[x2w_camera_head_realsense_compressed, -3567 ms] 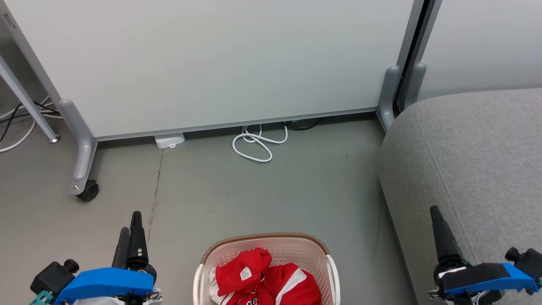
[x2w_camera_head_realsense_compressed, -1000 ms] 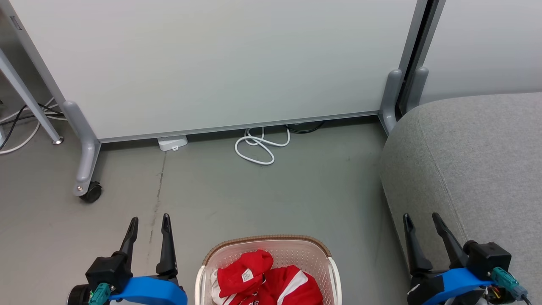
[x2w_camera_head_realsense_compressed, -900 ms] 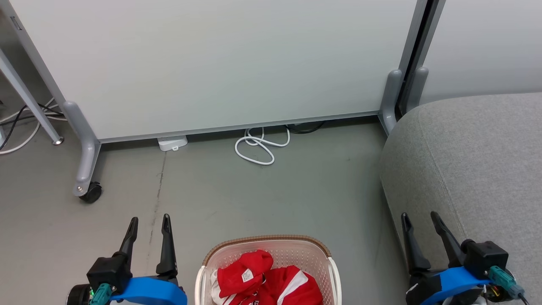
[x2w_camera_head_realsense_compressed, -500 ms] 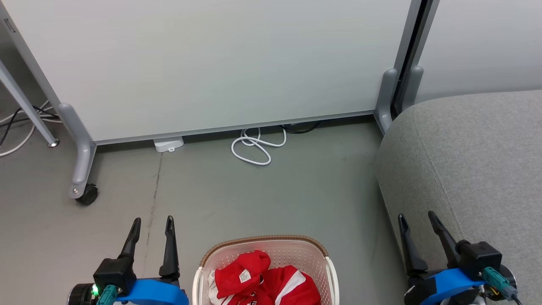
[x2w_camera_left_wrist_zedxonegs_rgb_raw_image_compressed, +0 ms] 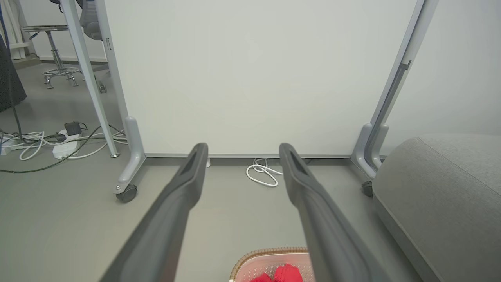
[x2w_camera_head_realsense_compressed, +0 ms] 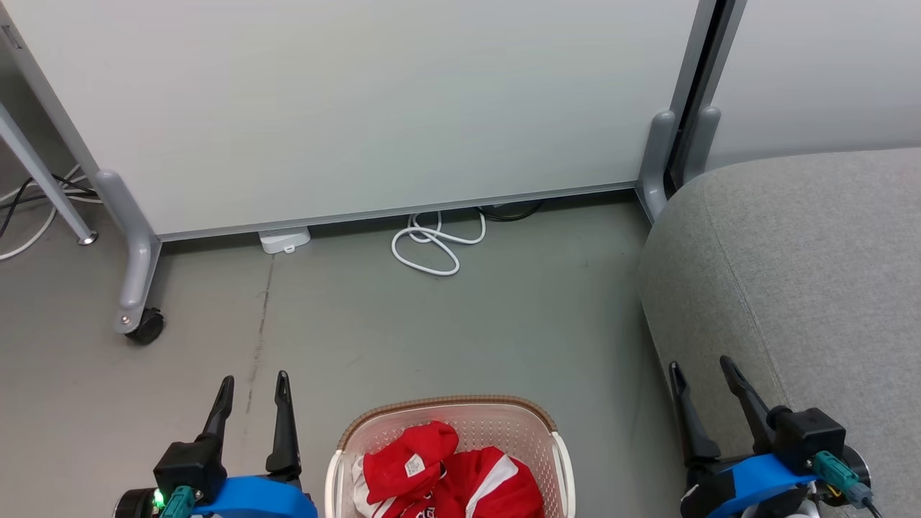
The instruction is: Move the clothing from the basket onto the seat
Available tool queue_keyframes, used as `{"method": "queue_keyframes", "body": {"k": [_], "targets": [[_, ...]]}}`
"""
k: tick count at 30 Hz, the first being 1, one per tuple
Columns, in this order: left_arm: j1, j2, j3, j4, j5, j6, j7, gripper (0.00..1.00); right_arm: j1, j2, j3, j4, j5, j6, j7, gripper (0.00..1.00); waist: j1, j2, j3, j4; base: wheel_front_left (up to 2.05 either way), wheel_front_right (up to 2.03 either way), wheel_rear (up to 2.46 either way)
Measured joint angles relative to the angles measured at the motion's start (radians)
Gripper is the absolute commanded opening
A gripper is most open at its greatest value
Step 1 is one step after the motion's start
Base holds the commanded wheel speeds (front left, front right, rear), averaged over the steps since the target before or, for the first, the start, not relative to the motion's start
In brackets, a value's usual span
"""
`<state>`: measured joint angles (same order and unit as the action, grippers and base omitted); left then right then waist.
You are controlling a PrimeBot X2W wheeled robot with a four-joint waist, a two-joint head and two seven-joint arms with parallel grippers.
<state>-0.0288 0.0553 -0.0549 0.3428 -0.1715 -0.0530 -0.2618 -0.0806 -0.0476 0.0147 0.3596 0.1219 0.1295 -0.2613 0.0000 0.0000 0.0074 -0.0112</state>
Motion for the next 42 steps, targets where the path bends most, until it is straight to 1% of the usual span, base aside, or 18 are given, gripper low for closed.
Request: {"method": "queue_keyframes", "body": {"k": [1, 6, 10, 15, 18, 22, 27, 36, 39, 42], "targets": [[0.0, 0.0, 0.0, 0.0, 0.0, 0.0, 0.0, 1.0, 0.0, 0.0, 0.0, 0.0, 0.0, 0.0, 0.0, 1.0, 0.0, 0.0, 0.0, 0.0, 0.0, 0.0, 0.0], [-0.035, -0.002, -0.011, 0.087, -0.021, -0.002, -0.001, 1.0, -0.024, 0.0, 0.041, -0.015, 0.0, 0.0, 0.0, 1.0, 0.0, 0.0, 0.033, -0.031, 0.0, 0.0, 0.0], [-0.09, -0.002, -0.029, 0.175, -0.023, -0.018, -0.001, 1.0, -0.051, -0.001, 0.07, -0.035, -0.003, 0.0, 0.001, 1.0, 0.0, 0.0, 0.085, -0.057, 0.0, 0.0, 0.0], [-0.161, 0.002, -0.046, 0.282, -0.025, -0.033, -0.001, 1.0, -0.096, -0.001, 0.112, -0.05, 0.001, 0.0, 0.003, 1.0, 0.0, 0.0, 0.169, -0.1, 0.0, 0.0, 0.0], [-0.208, 0.015, -0.063, 0.354, -0.016, -0.041, -0.001, 1.0, -0.128, -0.001, 0.132, -0.06, 0.006, 0.0, 0.003, 1.0, 0.0001, 0.0, 0.225, -0.128, 0.0, 0.0, 0.0], [-0.288, 0.025, -0.104, 0.45, 0.008, -0.054, -0.001, 1.0, -0.152, -0.001, 0.143, -0.067, 0.016, 0.0, 0.002, 1.0, 0.0001, 0.0, 0.309, -0.16, 0.0, 0.0, 0.0], [-0.369, 0.04, -0.127, 0.532, 0.027, -0.059, -0.001, 1.0, -0.178, -0.002, 0.151, -0.079, 0.041, 0.001, 0.0, 1.0, 0.0002, 0.0, 0.415, -0.2, 0.0, 0.0, 0.0], [-0.494, 0.078, -0.159, 0.7, 0.064, -0.046, -0.001, 1.0, -0.188, -0.002, 0.153, -0.127, 0.093, 0.001, -0.001, 1.0, 0.0002, 0.0, 0.594, -0.268, 0.0, 0.0, 0.0], [-0.534, 0.091, -0.172, 0.749, 0.074, -0.043, 0.016, 1.0, -0.189, -0.002, 0.157, -0.143, 0.109, 0.001, -0.001, 1.0, 0.0003, 0.0, 0.642, -0.287, 0.0, 0.0, 0.0], [-0.566, 0.106, -0.178, 0.794, 0.086, 0.0, 0.039, 1.0, -0.194, -0.002, 0.163, -0.156, 0.126, 0.001, -0.001, 1.0, 0.0003, 0.0, 0.682, -0.306, 0.0, 0.0, 0.0]]}}
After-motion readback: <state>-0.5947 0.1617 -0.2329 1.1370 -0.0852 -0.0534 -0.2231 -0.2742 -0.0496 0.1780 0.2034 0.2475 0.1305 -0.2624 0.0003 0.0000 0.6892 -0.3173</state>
